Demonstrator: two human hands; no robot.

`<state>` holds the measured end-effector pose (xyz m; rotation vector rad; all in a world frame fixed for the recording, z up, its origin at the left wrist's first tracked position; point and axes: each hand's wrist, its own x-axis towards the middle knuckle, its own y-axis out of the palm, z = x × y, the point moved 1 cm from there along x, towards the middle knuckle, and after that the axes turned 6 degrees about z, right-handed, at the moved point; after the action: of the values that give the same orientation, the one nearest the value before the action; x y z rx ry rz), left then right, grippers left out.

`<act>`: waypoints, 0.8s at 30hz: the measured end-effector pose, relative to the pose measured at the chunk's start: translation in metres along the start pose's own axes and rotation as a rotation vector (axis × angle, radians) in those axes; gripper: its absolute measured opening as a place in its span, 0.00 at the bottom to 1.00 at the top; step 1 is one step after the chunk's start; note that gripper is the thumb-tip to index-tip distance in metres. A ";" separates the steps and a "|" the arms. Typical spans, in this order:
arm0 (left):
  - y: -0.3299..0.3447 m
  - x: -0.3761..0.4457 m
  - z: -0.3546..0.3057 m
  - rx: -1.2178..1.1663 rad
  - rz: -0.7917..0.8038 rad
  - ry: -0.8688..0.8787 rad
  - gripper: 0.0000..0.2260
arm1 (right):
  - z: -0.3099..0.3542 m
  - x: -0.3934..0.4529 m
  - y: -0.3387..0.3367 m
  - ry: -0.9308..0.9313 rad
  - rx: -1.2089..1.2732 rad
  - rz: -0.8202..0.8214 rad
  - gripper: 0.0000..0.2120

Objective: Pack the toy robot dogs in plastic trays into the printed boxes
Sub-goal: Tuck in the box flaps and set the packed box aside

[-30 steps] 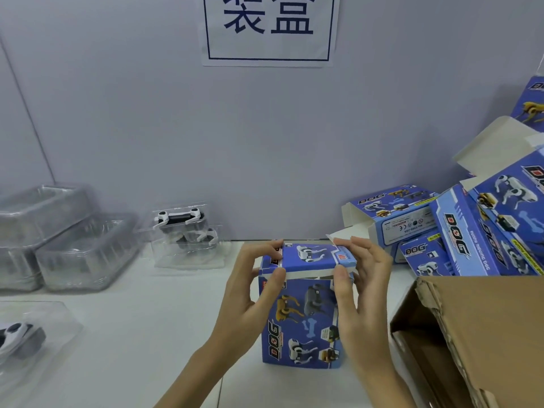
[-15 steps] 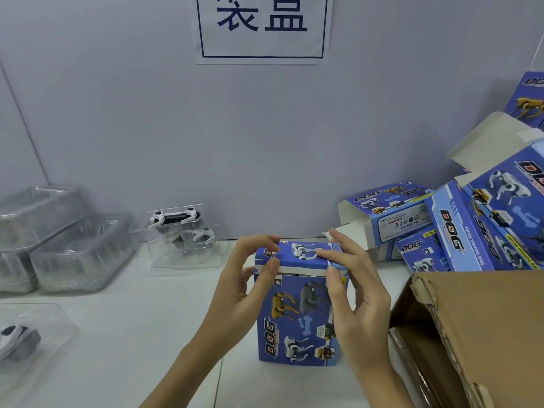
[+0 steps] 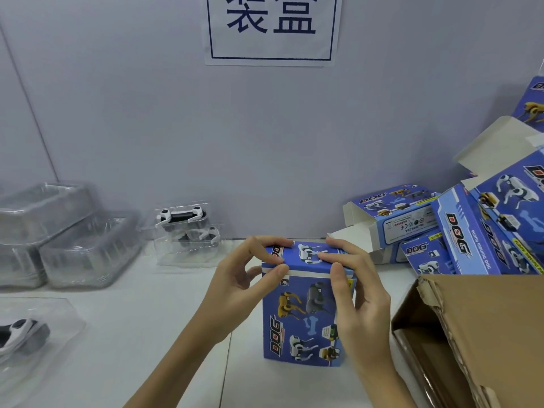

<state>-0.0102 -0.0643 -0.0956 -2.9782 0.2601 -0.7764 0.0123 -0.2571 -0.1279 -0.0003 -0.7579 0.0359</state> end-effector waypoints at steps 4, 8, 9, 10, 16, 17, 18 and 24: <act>-0.001 -0.001 0.001 0.008 0.005 0.014 0.18 | 0.001 0.001 0.003 0.090 0.099 -0.015 0.20; -0.003 -0.001 0.004 0.039 0.028 0.022 0.16 | -0.002 0.001 0.008 0.178 0.242 -0.021 0.15; -0.004 -0.001 0.004 0.041 0.030 0.023 0.16 | -0.003 0.000 0.008 0.186 0.260 -0.013 0.16; -0.004 -0.001 0.005 0.040 0.031 0.024 0.16 | -0.003 0.000 0.008 0.193 0.269 -0.010 0.16; 0.001 0.000 0.007 -0.006 0.011 0.026 0.19 | 0.003 0.001 0.006 0.225 0.304 0.003 0.22; 0.001 0.000 0.007 -0.007 0.010 0.025 0.19 | 0.003 0.002 0.006 0.228 0.290 -0.003 0.20; 0.000 0.001 0.007 -0.007 0.012 0.022 0.19 | 0.003 0.003 0.006 0.231 0.274 -0.009 0.19; -0.002 0.000 0.007 0.026 0.026 0.028 0.18 | -0.001 0.002 0.007 0.248 0.321 -0.046 0.11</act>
<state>-0.0062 -0.0620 -0.1018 -2.9357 0.2874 -0.8127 0.0139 -0.2501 -0.1273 0.3127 -0.4974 0.1113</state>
